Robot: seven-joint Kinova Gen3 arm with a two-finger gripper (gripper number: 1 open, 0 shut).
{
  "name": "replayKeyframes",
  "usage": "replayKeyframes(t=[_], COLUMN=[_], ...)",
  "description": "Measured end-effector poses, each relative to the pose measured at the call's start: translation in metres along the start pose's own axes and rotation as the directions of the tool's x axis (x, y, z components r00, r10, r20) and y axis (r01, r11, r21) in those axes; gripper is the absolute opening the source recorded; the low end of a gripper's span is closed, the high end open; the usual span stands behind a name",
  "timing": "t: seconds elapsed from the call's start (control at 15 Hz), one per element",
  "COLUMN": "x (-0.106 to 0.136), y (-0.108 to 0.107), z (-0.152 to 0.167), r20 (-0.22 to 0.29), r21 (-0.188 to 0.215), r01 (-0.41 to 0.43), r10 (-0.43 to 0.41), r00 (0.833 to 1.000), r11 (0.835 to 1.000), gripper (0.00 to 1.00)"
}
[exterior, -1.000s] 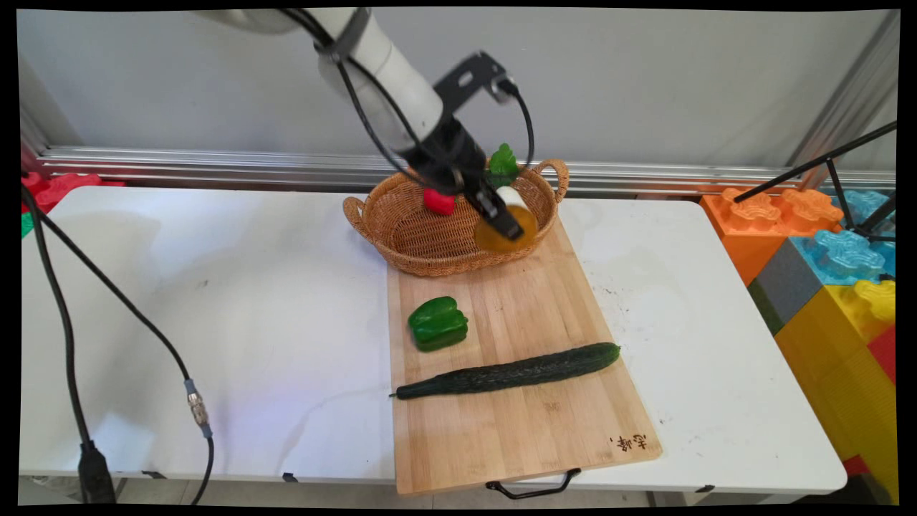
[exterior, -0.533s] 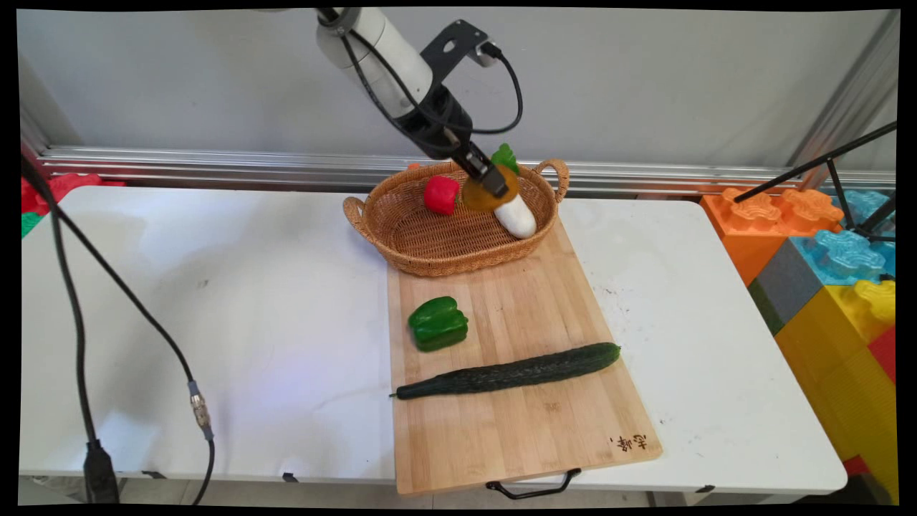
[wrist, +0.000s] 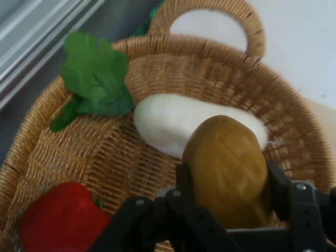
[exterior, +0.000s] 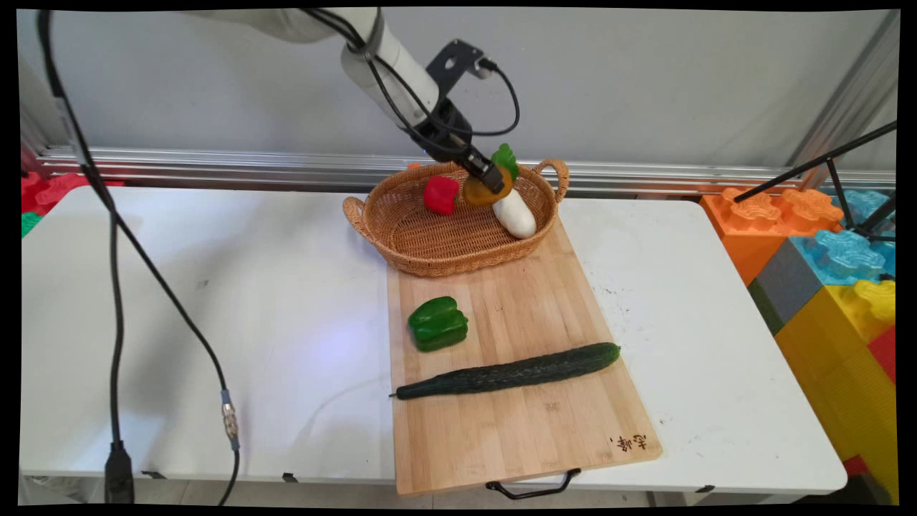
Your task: Place the picked object in the vegetable basket
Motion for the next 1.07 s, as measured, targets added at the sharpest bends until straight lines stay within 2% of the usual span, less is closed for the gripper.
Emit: replayKeyframes(t=[0.4, 0.73, 0.8, 1.07], x=[-0.023, -0.033, -0.034, -0.028], y=[-0.017, -0.026, -0.027, -0.023], z=[0.041, 0.059, 0.06, 0.054], r20=[0.028, 0.041, 0.041, 0.019], r21=[0.0, 0.008, 0.009, 0.004], r01=[0.024, 0.018, 0.012, -0.011], r10=[-0.024, -0.019, -0.012, 0.011], r00=[0.999, 0.999, 0.999, 1.0], r11=[1.0, 1.0, 1.0, 1.0], gripper=[0.0, 0.0, 1.0, 1.0])
